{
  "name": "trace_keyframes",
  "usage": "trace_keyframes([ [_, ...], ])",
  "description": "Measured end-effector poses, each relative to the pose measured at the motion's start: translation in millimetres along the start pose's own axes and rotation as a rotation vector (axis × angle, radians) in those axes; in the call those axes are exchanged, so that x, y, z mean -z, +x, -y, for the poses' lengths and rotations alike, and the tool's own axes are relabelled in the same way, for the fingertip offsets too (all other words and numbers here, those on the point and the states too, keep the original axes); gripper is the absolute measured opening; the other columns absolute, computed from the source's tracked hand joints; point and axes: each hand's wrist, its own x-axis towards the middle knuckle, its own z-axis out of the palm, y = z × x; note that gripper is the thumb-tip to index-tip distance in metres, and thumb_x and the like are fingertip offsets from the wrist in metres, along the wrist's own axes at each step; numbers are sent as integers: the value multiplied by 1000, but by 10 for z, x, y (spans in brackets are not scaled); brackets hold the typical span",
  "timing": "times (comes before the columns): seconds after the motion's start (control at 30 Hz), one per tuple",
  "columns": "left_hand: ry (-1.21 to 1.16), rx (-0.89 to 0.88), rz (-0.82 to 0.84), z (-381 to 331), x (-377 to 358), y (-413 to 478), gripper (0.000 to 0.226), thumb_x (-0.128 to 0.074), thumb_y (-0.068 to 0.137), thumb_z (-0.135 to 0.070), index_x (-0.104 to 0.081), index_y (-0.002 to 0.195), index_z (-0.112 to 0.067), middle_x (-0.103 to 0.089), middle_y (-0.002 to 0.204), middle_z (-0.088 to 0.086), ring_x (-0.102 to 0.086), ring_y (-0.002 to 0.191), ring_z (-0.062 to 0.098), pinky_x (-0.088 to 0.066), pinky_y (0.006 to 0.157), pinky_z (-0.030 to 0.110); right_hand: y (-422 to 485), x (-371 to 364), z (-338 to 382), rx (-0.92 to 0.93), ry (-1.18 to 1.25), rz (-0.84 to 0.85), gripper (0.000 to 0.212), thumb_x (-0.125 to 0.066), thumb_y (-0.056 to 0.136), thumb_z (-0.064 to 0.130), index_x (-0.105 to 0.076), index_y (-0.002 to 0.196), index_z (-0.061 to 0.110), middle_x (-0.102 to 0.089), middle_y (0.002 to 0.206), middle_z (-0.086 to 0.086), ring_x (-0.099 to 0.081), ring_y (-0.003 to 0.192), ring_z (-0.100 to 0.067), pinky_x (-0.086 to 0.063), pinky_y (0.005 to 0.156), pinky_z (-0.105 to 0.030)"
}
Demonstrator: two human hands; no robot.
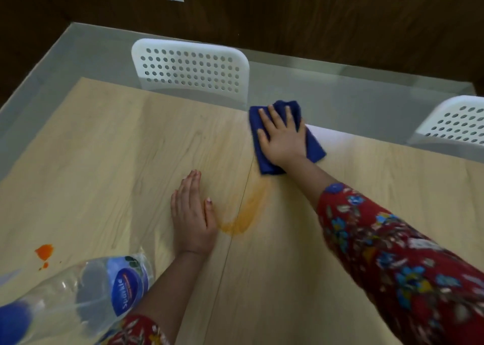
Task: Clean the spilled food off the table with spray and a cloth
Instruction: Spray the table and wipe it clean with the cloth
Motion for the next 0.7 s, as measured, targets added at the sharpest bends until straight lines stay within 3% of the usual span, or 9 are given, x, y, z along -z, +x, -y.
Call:
trace_keyframes([
  [0.13, -27, 0, -11, -1, 16, -16, 58, -28, 93, -28, -36, 146, -6, -40, 150, 9, -34, 140, 25, -22, 116, 47, -1092, -217, 460, 430, -46, 69, 59, -21, 99, 52, -13, 154, 35, -10, 162, 10, 4, 150, -25, 0, 118, -55],
  [0.23, -53, -8, -1, 6, 23, -13, 58, -28, 93, -27, -36, 146, -6, -40, 150, 9, -33, 140, 24, -22, 116, 47, -1717, -116, -44, 608, -36, 147, 58, -24, 98, 55, -7, 153, 42, -4, 161, 17, 8, 150, -17, 7, 118, -47],
  [0.3, -48, -17, 22, 2, 29, -16, 59, -28, 93, -28, -35, 147, -7, -38, 151, 8, -30, 142, 22, -21, 117, 47, -1431, -22, -559, 432, -63, 70, 56, -20, 98, 56, -8, 151, 44, -7, 161, 16, 5, 150, -17, -1, 119, -52],
  [0.4, -21, -67, 56, -14, 39, -16, 58, -27, 94, -30, -36, 147, -9, -38, 152, 6, -28, 142, 19, -20, 118, 47, -652, 136, -863, 2, -69, -20, 60, -10, 94, 59, -10, 152, 43, -9, 162, 12, 2, 150, -22, -7, 116, -58],
  [0.47, -13, -96, 69, -19, 38, -14, 57, -29, 93, -30, -37, 146, -10, -38, 151, 5, -28, 142, 17, -19, 118, 45, -433, 84, -581, -40, -59, -20, 63, -8, 92, 58, -15, 152, 40, -10, 162, 11, 2, 150, -25, -5, 116, -57],
  [0.53, -11, -113, 75, -11, 49, -18, 57, -30, 92, -29, -38, 146, -10, -39, 151, 5, -28, 142, 17, -19, 118, 45, -654, -25, -174, 137, -62, 14, 61, -13, 93, 56, -18, 152, 40, -13, 161, 11, 1, 150, -26, -7, 116, -59],
  [0.6, -12, -125, 81, -19, 53, -25, 57, -31, 92, -29, -39, 145, -10, -39, 151, 5, -29, 142, 17, -19, 118, 45, -1241, -131, 48, 436, -70, 105, 57, -21, 98, 54, -11, 152, 42, -6, 161, 15, 8, 150, -23, 2, 117, -56],
  [0.7, -11, -134, 98, -34, 55, -30, 56, -32, 92, -29, -39, 145, -11, -39, 151, 4, -29, 142, 17, -18, 119, 44, -1782, -64, -150, 667, -53, 210, 57, -24, 100, 53, -2, 152, 45, 3, 161, 20, 16, 148, -16, 12, 117, -48],
])
